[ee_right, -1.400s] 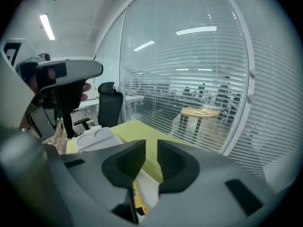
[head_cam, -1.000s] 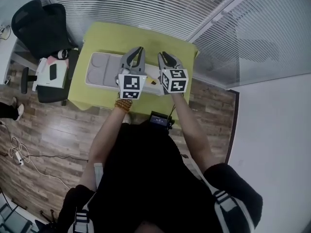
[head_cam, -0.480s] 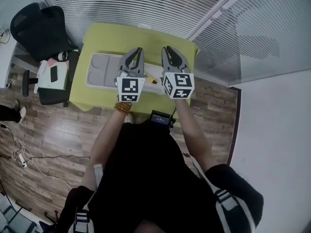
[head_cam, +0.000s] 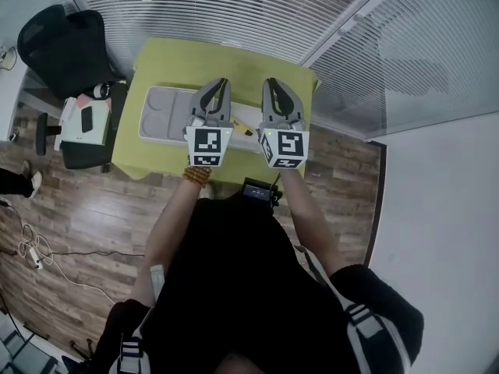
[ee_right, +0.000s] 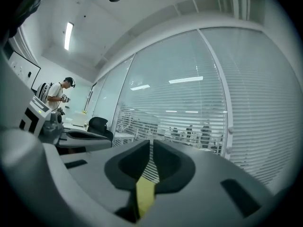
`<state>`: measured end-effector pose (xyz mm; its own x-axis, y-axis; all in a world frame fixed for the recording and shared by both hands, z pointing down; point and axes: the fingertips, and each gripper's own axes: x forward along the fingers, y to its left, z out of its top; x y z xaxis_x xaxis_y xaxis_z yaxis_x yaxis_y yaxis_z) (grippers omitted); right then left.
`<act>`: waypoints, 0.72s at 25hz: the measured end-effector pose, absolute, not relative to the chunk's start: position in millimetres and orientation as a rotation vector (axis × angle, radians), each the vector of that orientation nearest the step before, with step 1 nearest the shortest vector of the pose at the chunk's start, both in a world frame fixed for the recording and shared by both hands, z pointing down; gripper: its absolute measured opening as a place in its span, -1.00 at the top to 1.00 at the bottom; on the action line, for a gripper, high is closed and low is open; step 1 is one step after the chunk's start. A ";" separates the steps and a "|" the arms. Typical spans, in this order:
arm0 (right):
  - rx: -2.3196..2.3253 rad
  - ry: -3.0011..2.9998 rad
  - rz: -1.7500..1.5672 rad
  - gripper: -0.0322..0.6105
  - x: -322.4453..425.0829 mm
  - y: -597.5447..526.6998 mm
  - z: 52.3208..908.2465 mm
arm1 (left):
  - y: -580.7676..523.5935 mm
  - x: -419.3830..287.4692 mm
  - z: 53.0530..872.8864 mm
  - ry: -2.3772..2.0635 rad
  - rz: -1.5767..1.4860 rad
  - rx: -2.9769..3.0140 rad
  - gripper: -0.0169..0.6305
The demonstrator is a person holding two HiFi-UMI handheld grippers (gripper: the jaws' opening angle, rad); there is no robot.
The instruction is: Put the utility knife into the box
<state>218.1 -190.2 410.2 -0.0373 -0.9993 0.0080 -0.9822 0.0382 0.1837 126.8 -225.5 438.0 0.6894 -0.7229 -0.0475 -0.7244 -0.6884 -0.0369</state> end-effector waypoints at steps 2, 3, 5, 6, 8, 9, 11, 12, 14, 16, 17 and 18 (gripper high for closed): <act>2.088 -2.157 -0.190 0.83 218.4 -189.9 411.7 | -224.9 127.0 436.8 1.213 0.045 -2.840 0.89; 2.089 -2.159 -0.189 0.85 217.6 -189.6 412.4 | -224.6 126.7 436.4 1.212 0.044 -2.839 0.89; 2.088 -2.165 -0.187 0.86 215.9 -188.2 414.4 | -223.2 126.3 436.9 1.210 0.043 -2.839 0.89; 2.087 -2.167 -0.187 0.87 215.7 -187.0 415.7 | -221.8 126.7 437.4 1.209 0.043 -2.839 0.89; 2.088 -2.168 -0.185 0.88 216.4 -184.2 418.4 | -218.8 127.9 438.6 1.202 0.046 -2.841 0.89; 2.090 -2.166 -0.183 0.88 216.6 -183.3 419.7 | -217.8 128.0 439.2 1.199 0.046 -2.842 0.89; 2.093 -2.160 -0.180 0.89 216.5 -182.7 421.7 | -217.5 126.7 439.8 1.194 0.046 -2.843 0.89; 2.094 -2.157 -0.180 0.89 216.4 -182.7 422.3 | -218.0 125.6 439.6 1.193 0.048 -2.842 0.89; 2.095 -2.149 -0.180 0.89 216.9 -181.9 423.2 | -218.5 123.8 438.6 1.194 0.057 -2.842 0.89; 2.097 -2.143 -0.175 0.89 218.0 -179.6 425.5 | -217.7 122.7 438.7 1.195 0.063 -2.845 0.89; 2.097 -2.141 -0.171 0.89 218.4 -178.4 427.1 | -217.2 122.2 438.9 1.195 0.066 -2.847 0.89; 2.096 -2.138 -0.169 0.89 218.7 -177.6 428.7 | -216.8 121.8 438.7 1.194 0.069 -2.849 0.89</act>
